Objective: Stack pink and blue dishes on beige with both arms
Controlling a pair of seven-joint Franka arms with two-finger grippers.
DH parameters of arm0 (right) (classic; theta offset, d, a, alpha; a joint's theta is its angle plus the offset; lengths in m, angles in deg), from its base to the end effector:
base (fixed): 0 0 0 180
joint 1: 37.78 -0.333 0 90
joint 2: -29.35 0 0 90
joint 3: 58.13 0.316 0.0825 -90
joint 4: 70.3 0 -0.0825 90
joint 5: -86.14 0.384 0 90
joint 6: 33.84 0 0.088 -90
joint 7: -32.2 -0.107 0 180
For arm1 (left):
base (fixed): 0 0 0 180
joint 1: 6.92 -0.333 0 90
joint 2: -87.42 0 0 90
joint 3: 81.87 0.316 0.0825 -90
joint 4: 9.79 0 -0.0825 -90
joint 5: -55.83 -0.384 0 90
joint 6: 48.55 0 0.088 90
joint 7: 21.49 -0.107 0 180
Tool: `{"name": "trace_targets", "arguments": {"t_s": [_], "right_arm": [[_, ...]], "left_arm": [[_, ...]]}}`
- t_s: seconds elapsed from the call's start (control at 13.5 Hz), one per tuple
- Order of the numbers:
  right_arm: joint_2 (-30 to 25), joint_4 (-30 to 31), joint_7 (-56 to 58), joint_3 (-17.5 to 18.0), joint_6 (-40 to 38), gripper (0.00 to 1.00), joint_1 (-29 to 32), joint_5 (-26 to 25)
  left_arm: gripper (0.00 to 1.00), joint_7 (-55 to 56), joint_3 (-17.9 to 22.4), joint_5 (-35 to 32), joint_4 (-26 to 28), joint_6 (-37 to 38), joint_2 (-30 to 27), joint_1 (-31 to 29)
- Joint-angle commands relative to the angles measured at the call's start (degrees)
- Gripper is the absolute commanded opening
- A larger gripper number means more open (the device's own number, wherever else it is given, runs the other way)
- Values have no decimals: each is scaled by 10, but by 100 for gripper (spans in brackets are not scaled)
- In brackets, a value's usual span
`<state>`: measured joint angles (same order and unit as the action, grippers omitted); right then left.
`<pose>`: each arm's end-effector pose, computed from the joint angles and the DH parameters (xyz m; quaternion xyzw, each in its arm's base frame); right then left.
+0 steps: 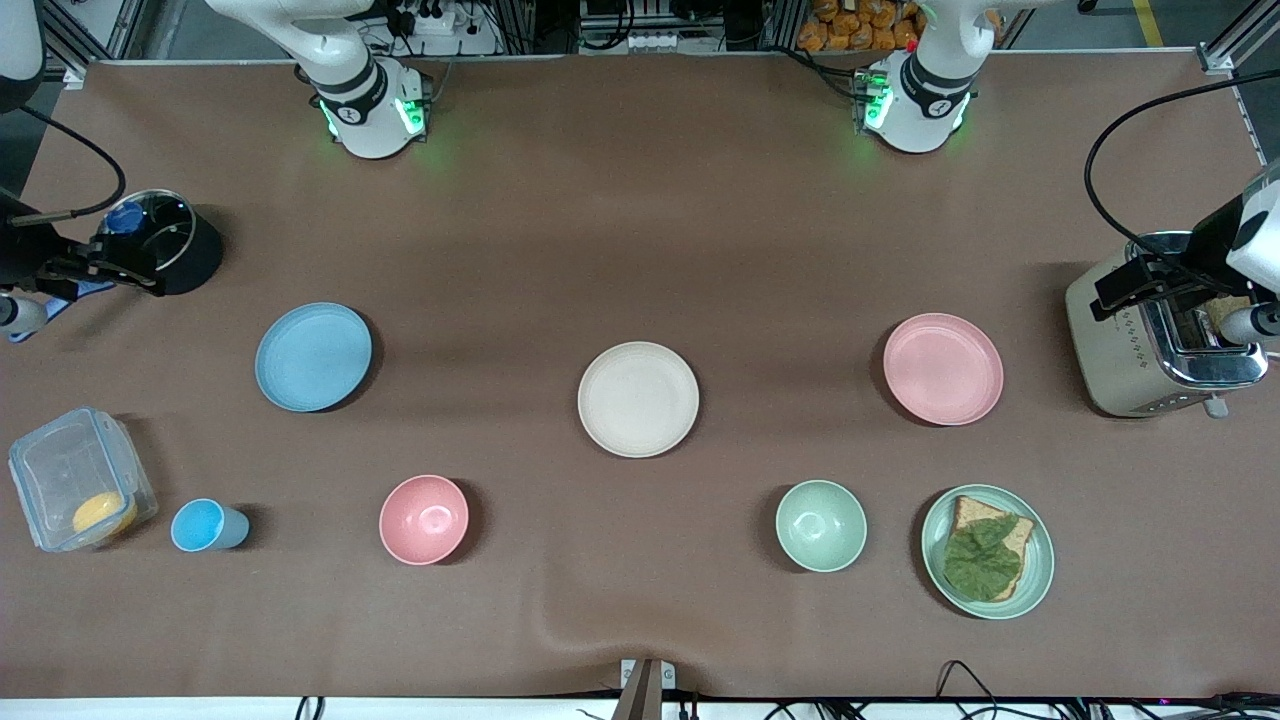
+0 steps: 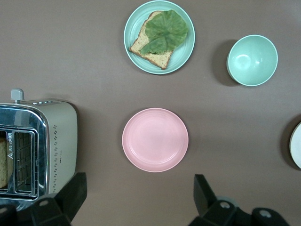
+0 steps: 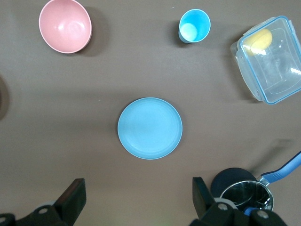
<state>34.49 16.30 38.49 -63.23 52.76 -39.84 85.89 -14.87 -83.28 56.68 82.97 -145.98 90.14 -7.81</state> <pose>0.5741 -0.0287 0.5969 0.9986 0.0283 -0.0450 0.0025 0.5791 -0.0063 0.5863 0.9984 0.0541 0.0165 0.0090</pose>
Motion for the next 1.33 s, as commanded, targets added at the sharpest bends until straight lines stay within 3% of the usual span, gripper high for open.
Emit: {"name": "trace_targets", "arguments": {"t_s": [0.0,1.26], "right_arm": [[0,-1,-6,-1,-4,100,-3,-5],[0,-1,-6,-2,-4,100,-3,-5]], "left_arm": [[100,-3,-5,6,-17,14,6,-7],[100,-12,-5,6,-15,14,6,-10]]}}
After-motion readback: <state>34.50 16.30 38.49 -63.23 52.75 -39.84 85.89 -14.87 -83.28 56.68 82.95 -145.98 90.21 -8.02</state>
